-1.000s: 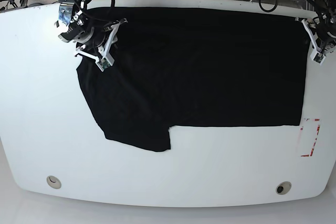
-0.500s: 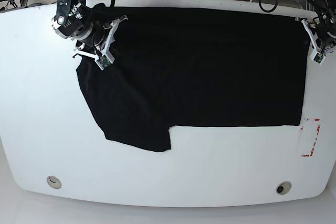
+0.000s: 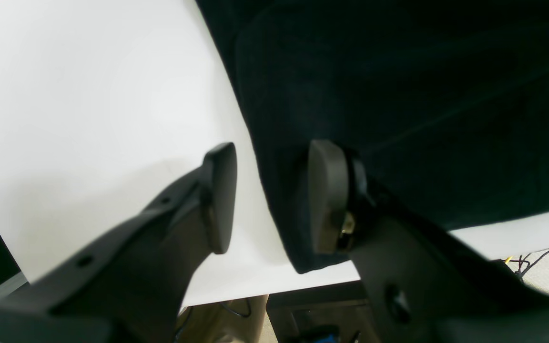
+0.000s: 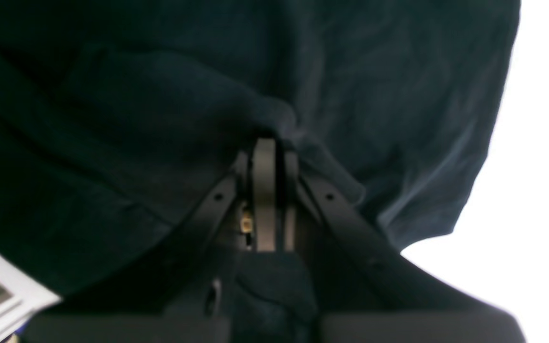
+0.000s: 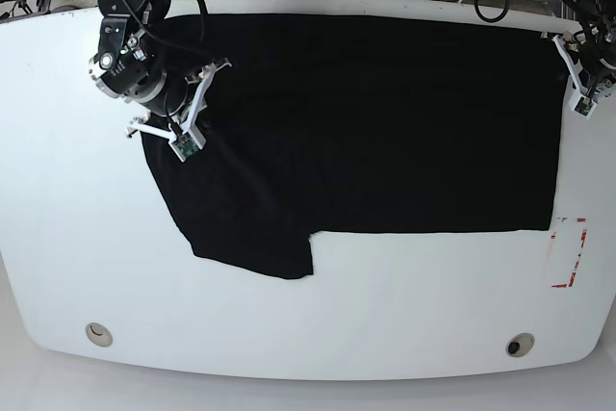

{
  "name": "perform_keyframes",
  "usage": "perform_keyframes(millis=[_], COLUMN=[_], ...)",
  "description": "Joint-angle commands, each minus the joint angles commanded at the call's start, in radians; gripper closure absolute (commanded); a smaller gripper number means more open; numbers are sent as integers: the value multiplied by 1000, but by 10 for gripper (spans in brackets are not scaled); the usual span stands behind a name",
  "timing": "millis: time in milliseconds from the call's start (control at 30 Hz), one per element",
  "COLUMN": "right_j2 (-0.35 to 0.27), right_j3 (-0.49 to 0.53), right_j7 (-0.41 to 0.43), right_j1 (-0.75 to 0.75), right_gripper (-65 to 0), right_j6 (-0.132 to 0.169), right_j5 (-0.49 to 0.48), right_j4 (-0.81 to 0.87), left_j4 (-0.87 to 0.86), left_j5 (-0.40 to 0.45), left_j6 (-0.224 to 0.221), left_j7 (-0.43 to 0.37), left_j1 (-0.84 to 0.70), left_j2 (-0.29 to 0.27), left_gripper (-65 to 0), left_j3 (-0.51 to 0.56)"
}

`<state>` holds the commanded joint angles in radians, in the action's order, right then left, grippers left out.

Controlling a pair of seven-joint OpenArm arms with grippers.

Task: Fold the T-shirt properly
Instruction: 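Pull the held shirt edge with the right gripper away from the left gripper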

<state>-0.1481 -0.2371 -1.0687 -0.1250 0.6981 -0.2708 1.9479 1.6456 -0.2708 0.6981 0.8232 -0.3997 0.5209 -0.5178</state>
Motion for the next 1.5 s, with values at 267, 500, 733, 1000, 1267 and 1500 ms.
perform_keyframes(millis=[267,500,733,1000,1267,1500], right_j2=[0,-58,-63,-49,-43,-63], right_j3=[2,-9,-167,-256,-341,-341], right_j7=[0,-2,-8,-25,-23,11], right_j1=[72,77,-3,-176,-276,-318], right_gripper=[-60,-368,-398,-357,-300,-300], right_j6=[0,0,0,0,0,0], right_j5=[8,3,0,-109,-193,-193], right_j4=[-98,-110,-49,26,17,-94], left_j4=[0,0,9,11,-25,-135], left_j5=[0,0,-9,-9,2,0], left_j6=[0,0,0,0,0,0], left_j7=[0,0,3,3,0,-3], left_j1=[0,0,0,-2,-31,-21], left_j2=[0,0,-2,-14,-49,-41], left_gripper=[-233,-233,-235,-233,-233,-233], left_j3=[0,0,0,-11,-37,-38])
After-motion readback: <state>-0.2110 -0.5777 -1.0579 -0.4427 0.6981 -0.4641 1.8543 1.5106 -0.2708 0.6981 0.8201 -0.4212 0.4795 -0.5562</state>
